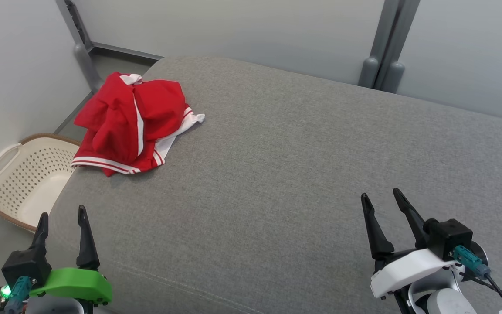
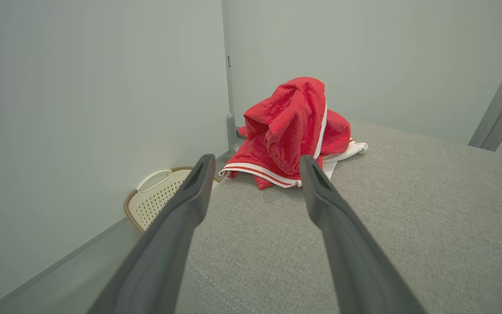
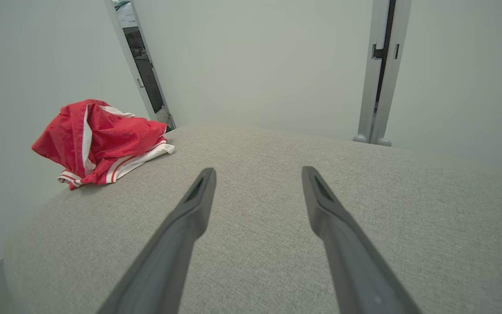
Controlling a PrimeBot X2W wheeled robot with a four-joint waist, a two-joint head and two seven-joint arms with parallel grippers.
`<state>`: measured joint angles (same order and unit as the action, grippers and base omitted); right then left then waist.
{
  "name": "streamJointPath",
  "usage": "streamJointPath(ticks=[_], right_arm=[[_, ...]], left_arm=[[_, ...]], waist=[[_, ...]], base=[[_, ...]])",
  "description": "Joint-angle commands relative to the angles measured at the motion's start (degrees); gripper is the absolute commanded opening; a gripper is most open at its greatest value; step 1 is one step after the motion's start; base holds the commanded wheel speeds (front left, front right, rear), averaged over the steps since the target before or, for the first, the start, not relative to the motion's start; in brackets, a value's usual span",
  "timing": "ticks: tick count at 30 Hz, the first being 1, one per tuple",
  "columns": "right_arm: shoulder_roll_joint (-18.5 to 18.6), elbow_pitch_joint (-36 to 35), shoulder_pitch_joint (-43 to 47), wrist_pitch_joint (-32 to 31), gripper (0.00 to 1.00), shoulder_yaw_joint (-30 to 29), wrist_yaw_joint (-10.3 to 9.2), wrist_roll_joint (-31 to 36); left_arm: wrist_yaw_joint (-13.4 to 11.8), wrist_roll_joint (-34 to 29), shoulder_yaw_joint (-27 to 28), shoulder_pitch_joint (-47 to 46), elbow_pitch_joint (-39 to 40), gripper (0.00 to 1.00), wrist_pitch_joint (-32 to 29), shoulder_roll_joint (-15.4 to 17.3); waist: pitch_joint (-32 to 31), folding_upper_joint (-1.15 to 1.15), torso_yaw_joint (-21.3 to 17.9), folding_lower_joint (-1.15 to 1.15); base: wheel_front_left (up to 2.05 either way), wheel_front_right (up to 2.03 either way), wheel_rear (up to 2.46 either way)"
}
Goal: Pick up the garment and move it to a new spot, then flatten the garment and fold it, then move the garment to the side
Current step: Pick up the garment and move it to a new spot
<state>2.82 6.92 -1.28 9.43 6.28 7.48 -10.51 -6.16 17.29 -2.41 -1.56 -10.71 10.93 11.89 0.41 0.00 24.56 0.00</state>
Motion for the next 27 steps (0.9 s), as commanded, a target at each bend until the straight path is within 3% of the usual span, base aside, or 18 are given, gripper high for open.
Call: streamJointPath(ticks=[1, 16, 27], right_arm=[[0.1, 0.1, -0.3, 0.0, 1.00, -0.1, 0.02, -0.3], [0.4, 0.4, -1.4, -0.5, 1.00, 0.9, 0.02, -0.2], [3.0, -3.6, -4.9, -3.2, 1.00, -1.3, 0.01, 2.4]], left_arm=[[-0.4, 0.3, 0.0, 1.0, 0.2, 1.00, 0.2, 0.3], [-0.7, 1.8, 0.7, -1.3, -0.5, 1.00, 0.9, 0.4], [1.6, 4.0, 4.2, -18.6, -3.8, 1.00, 1.3, 5.6]], waist=[[0.5, 0.00, 1.8, 0.00], [1.7, 0.00, 1.1, 0.00], [11.1, 0.00, -7.2, 0.00]], base=[[0.00, 0.00, 0.00], [0.00, 0.00, 0.00], [0.00, 0.00, 0.00]])
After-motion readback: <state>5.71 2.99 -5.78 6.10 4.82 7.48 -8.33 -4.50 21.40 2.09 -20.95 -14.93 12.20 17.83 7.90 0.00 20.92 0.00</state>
